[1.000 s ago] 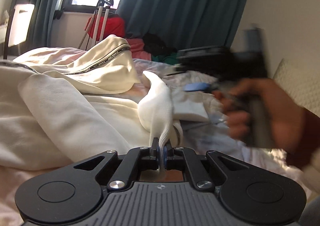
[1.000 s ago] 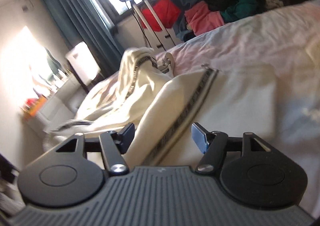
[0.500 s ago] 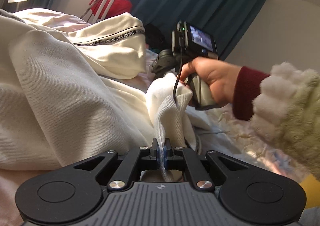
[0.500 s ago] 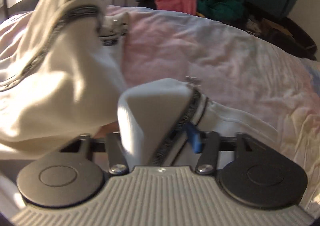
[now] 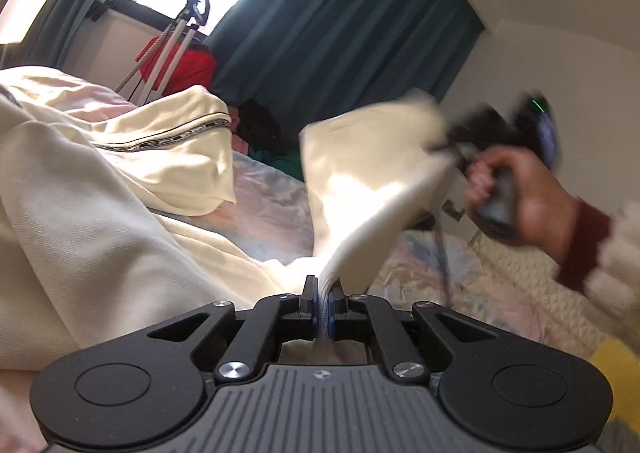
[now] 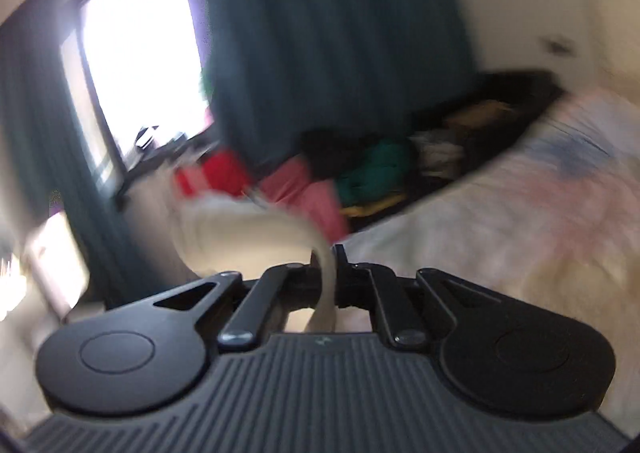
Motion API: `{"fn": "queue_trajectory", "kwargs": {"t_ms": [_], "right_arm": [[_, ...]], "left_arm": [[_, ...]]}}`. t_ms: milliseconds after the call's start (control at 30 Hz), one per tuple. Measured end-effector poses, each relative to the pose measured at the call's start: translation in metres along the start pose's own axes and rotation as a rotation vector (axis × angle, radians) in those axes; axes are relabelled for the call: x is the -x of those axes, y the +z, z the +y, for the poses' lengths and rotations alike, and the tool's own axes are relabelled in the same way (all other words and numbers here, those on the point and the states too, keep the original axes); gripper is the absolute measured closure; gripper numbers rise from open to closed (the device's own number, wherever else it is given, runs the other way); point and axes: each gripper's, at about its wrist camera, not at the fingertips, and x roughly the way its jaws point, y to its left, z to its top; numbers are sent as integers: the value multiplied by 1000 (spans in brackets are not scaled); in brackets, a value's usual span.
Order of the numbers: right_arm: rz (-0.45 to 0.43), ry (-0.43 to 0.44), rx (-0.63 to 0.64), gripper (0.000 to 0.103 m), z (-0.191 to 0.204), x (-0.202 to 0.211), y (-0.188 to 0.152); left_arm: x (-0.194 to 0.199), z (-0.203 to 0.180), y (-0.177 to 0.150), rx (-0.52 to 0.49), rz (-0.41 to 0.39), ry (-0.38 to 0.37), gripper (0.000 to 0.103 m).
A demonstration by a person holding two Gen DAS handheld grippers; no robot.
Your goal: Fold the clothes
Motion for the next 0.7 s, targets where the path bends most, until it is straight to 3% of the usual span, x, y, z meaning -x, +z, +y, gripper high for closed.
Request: {"fn": "queue_trajectory", "kwargs": {"t_ms": [100, 267, 500, 667, 700], "right_arm": [[5, -84, -170, 96, -83, 34, -8], [283, -198, -393, 96, -210, 38, -71], [383, -121, -586, 93, -248, 34, -97], [454, -65, -724, 90, -275, 31, -116], [468, -53, -751, 86, -281, 30, -120]], "left_arm": [[0, -17, -6, -62, 38, 9, 96], [-6, -43, -32, -170, 129, 57, 94], [-16, -46, -45, -201, 208, 171, 91], [-14, -51, -49, -213, 224, 207, 90], [-14, -53, -51, -226, 223, 210, 89]]}}
